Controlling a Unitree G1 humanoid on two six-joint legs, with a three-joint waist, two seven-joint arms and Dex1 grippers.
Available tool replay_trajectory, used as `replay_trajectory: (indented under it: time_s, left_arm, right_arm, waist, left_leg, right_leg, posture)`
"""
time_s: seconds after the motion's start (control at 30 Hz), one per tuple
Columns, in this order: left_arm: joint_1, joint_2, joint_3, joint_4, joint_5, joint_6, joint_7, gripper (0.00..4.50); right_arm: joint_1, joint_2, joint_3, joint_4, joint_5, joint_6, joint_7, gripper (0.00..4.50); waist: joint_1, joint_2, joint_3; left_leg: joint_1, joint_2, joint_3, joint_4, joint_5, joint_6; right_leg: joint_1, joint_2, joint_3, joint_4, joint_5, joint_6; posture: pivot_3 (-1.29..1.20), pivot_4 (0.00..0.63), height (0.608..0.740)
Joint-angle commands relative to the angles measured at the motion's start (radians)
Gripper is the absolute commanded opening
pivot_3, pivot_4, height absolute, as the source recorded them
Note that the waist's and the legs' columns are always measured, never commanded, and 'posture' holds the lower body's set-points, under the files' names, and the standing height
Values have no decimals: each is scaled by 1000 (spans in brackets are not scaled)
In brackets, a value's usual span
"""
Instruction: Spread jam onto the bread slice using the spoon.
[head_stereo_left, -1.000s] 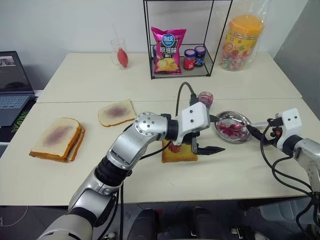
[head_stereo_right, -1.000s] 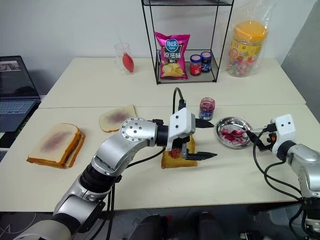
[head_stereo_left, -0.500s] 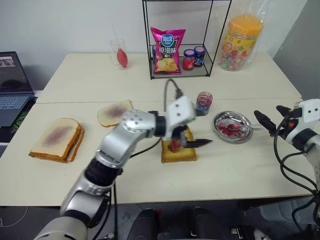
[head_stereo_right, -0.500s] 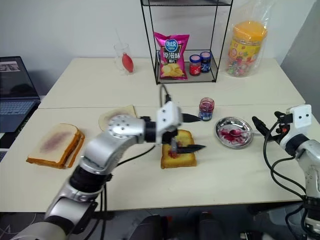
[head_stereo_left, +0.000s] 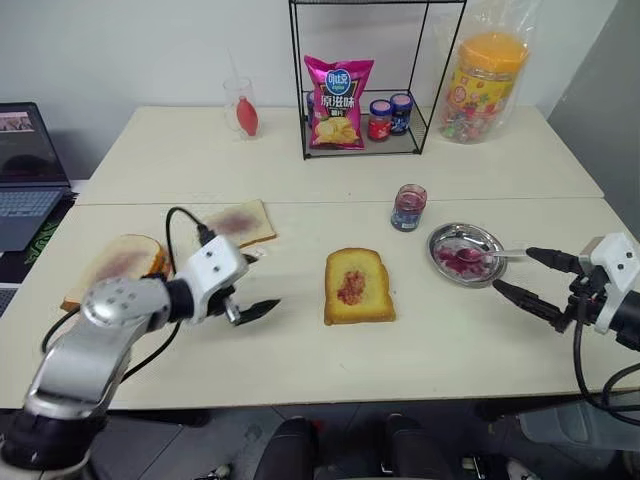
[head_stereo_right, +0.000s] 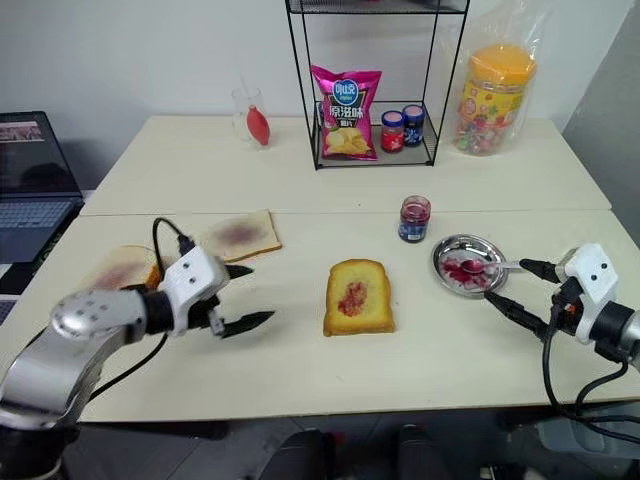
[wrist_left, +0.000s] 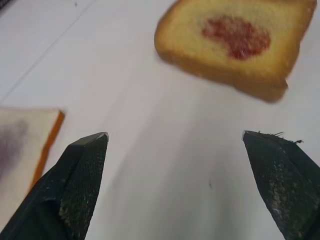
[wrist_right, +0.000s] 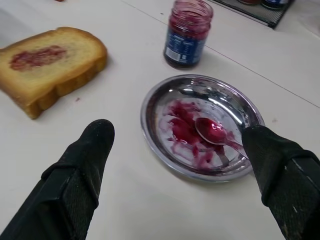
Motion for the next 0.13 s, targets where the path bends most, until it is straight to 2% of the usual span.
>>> replay_trajectory:
  time_s: [0.03,0.13]
  left_arm:
    - [31,22,83,-64,-39,-3,-3,4500]
    - [55,17,109,-84,-87,14,-18,4500]
  right_arm:
    - [26,-17,-66,-47,25,-48,70,4476]
    - [54,-28,-74,-62,26,-49,114,4476]
  waist:
    - [4,0,0]
    - [6,0,0]
  left_leg:
    - [0,0,0,0,0,0]
    - [0,0,-1,1,1,0]
  right_leg:
    - [0,0,0,0,0,0]
    - [1,0,0,0,0,0]
  posture:
    - [0,150,740]
    - [0,150,740]
